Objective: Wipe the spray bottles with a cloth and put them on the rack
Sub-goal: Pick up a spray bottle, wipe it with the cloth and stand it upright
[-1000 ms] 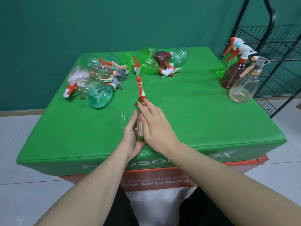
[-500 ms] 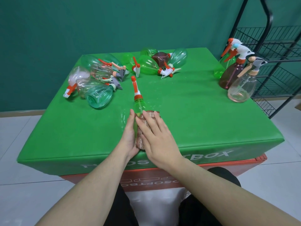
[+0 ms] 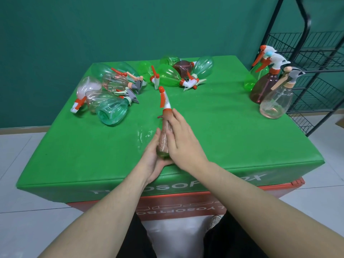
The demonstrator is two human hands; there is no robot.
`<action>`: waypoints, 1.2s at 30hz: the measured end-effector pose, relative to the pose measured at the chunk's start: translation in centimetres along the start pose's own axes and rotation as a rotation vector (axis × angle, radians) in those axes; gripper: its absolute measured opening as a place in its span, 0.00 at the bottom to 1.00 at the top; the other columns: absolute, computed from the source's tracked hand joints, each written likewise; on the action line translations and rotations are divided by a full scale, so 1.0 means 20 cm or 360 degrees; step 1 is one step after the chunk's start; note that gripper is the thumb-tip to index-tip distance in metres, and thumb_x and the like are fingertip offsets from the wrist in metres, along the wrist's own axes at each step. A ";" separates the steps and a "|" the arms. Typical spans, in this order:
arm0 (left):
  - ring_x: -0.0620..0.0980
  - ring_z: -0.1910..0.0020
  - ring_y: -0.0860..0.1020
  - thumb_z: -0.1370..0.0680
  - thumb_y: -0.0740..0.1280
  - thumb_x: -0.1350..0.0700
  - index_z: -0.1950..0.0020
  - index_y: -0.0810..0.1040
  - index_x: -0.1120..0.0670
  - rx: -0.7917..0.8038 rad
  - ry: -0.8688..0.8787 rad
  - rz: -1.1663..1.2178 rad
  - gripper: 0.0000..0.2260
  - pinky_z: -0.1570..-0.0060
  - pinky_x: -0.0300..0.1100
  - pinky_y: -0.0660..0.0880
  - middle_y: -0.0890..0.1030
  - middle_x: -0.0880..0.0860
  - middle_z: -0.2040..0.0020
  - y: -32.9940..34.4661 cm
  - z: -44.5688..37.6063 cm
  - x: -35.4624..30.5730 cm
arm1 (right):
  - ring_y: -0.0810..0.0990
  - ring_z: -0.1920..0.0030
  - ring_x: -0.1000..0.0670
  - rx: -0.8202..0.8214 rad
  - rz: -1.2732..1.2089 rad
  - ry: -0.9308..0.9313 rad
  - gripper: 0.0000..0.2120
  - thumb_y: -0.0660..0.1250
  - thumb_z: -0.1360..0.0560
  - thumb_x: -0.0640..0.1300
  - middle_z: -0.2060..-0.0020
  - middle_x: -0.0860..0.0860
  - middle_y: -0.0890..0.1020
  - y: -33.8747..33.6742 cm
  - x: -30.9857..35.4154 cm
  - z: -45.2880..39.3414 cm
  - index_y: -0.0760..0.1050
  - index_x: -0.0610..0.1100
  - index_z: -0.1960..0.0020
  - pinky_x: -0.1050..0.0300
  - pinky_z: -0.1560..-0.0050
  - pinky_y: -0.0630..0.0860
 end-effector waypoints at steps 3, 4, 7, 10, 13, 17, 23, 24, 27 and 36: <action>0.49 0.49 0.86 0.15 0.55 0.43 0.38 0.80 0.48 0.0032 -0.0025 -0.0021 0.18 0.46 0.57 0.78 0.86 0.55 0.43 0.00 0.00 0.00 | 0.67 0.27 0.51 -0.0009 -0.0115 0.0147 0.20 0.54 0.15 0.47 0.26 0.48 0.66 -0.01 -0.06 -0.04 0.66 0.42 0.25 0.49 0.25 0.65; 0.50 0.50 0.86 0.15 0.55 0.44 0.38 0.80 0.49 0.0031 -0.0024 -0.0027 0.18 0.46 0.58 0.78 0.87 0.54 0.44 0.00 0.00 0.00 | 0.69 0.29 0.51 -0.0001 -0.0132 0.0162 0.19 0.54 0.15 0.47 0.28 0.48 0.68 -0.01 -0.06 -0.05 0.67 0.42 0.26 0.48 0.26 0.66; 0.51 0.49 0.85 0.15 0.55 0.45 0.37 0.80 0.49 0.0030 -0.0001 0.0023 0.17 0.46 0.58 0.78 0.87 0.55 0.44 -0.01 0.00 0.00 | 0.68 0.28 0.52 0.0021 -0.0093 0.0148 0.20 0.53 0.14 0.48 0.27 0.49 0.70 0.01 -0.05 -0.06 0.68 0.43 0.25 0.50 0.24 0.64; 0.52 0.47 0.85 0.15 0.55 0.46 0.36 0.81 0.50 0.0022 0.0008 0.0109 0.17 0.47 0.56 0.79 0.86 0.56 0.43 -0.01 0.00 0.00 | 0.65 0.24 0.49 0.0000 0.0040 0.0059 0.22 0.54 0.15 0.46 0.24 0.46 0.68 0.04 -0.02 -0.02 0.67 0.42 0.23 0.52 0.22 0.59; 0.52 0.44 0.85 0.15 0.56 0.47 0.34 0.80 0.53 -0.0031 0.0021 0.0169 0.18 0.50 0.49 0.82 0.86 0.56 0.41 -0.04 -0.01 0.00 | 0.63 0.24 0.45 -0.0024 0.0144 -0.0066 0.22 0.53 0.15 0.45 0.24 0.43 0.67 0.05 0.02 0.03 0.67 0.39 0.23 0.49 0.21 0.57; 0.52 0.41 0.84 0.14 0.56 0.46 0.32 0.79 0.56 -0.0054 0.0048 0.0227 0.20 0.50 0.43 0.82 0.84 0.57 0.38 -0.04 -0.02 0.01 | 0.62 0.22 0.44 -0.0031 0.0174 -0.0179 0.23 0.52 0.16 0.45 0.24 0.42 0.67 0.06 0.04 0.10 0.66 0.38 0.24 0.43 0.22 0.58; 0.52 0.45 0.85 0.15 0.54 0.41 0.39 0.82 0.57 -0.0068 0.0002 0.0107 0.25 0.48 0.43 0.83 0.86 0.57 0.43 -0.04 -0.02 0.02 | 0.54 0.19 0.43 0.0031 0.0262 -0.0237 0.24 0.52 0.15 0.49 0.21 0.46 0.62 0.11 0.01 0.20 0.63 0.44 0.21 0.39 0.22 0.57; 0.53 0.45 0.85 0.16 0.57 0.39 0.37 0.81 0.59 -0.0083 -0.0008 0.0089 0.26 0.49 0.44 0.83 0.86 0.58 0.42 -0.04 -0.02 0.02 | 0.54 0.19 0.43 0.0024 0.0261 -0.0247 0.24 0.53 0.15 0.49 0.21 0.46 0.62 0.12 0.01 0.22 0.63 0.45 0.21 0.38 0.22 0.58; 0.60 0.35 0.81 0.30 0.76 0.33 0.23 0.66 0.60 -0.0145 -0.0006 0.0112 0.46 0.44 0.51 0.82 0.81 0.63 0.34 -0.09 -0.04 0.04 | 0.54 0.19 0.43 -0.0013 0.0242 -0.0266 0.23 0.55 0.16 0.48 0.21 0.47 0.63 0.13 0.00 0.25 0.63 0.46 0.22 0.35 0.23 0.59; 0.51 0.39 0.83 0.14 0.53 0.43 0.34 0.79 0.55 -0.0050 0.0006 0.0167 0.23 0.40 0.45 0.81 0.83 0.56 0.36 -0.05 -0.03 0.03 | 0.57 0.20 0.42 -0.0061 0.0271 -0.0295 0.22 0.55 0.17 0.48 0.24 0.46 0.68 0.08 0.06 0.14 0.70 0.45 0.25 0.41 0.21 0.56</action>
Point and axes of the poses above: each hand's wrist, its own z-axis away from the middle knuckle, its own y-axis out of the palm, x = y × z, the point moved 10 cm from there along -z, towards the middle knuckle
